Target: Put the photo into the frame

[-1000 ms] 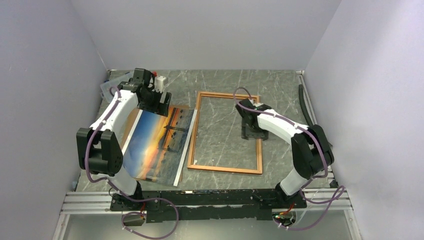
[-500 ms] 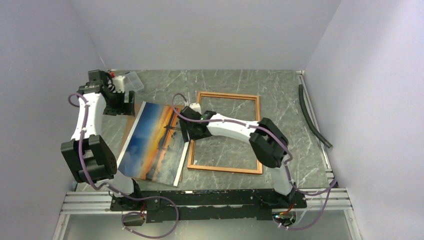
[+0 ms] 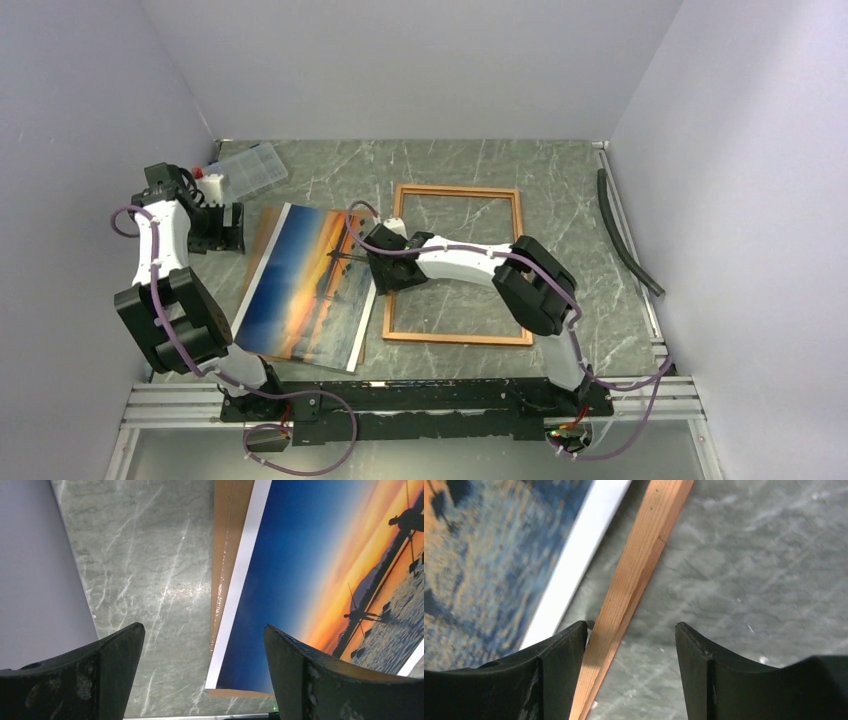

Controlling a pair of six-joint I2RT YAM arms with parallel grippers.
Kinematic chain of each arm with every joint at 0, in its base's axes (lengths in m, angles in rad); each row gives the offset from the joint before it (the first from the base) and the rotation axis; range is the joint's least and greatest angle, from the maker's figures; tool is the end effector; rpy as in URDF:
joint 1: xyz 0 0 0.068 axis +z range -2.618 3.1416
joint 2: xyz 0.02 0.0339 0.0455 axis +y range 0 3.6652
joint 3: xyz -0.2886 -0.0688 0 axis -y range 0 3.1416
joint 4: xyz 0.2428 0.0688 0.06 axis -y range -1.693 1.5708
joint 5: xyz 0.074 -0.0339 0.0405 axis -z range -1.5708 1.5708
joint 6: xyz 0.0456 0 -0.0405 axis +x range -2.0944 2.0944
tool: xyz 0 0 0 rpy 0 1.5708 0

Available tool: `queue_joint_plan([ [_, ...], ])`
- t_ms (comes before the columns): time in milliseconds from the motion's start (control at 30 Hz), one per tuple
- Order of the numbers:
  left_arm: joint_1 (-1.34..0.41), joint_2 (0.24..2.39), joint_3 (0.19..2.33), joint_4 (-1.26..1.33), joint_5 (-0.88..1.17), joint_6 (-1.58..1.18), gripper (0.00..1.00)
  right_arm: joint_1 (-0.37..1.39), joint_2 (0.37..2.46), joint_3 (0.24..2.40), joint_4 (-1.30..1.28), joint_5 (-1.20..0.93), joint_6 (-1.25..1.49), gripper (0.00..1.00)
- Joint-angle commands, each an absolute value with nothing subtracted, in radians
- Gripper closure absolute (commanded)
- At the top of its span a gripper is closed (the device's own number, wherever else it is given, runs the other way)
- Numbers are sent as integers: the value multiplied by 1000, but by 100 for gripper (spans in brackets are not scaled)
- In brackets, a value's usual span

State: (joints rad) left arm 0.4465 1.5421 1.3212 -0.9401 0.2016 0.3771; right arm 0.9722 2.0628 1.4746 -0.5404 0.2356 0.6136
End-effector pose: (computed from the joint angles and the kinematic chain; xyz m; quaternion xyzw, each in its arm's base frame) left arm 0.2827 0.1252 0.2985 -0.0133 0.9742 -0.0093 0.2249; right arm 0.2580 0.3594 0.1761 -0.1474 0.9580 0.0747 0.2345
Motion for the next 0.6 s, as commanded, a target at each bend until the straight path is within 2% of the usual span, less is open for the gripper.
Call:
queue_joint_plan([
  [0,446,1557,1269,-879,187,409,6,939,1972,1357,-521,264,612,32],
  [167,448,1575,1220,-844,154,428,6,919,1930,1316,-519,267,618,32],
  [300,448,1566,1192,-804,114,449,8,923,1871,1359,-537,252,638,28],
  [467,448,1581,1127,-690,9,462,12,934,1841,1441,-499,127,674,23],
  [567,448,1598,1094,-675,22,456,14,936,1880,1474,-460,40,701,21],
])
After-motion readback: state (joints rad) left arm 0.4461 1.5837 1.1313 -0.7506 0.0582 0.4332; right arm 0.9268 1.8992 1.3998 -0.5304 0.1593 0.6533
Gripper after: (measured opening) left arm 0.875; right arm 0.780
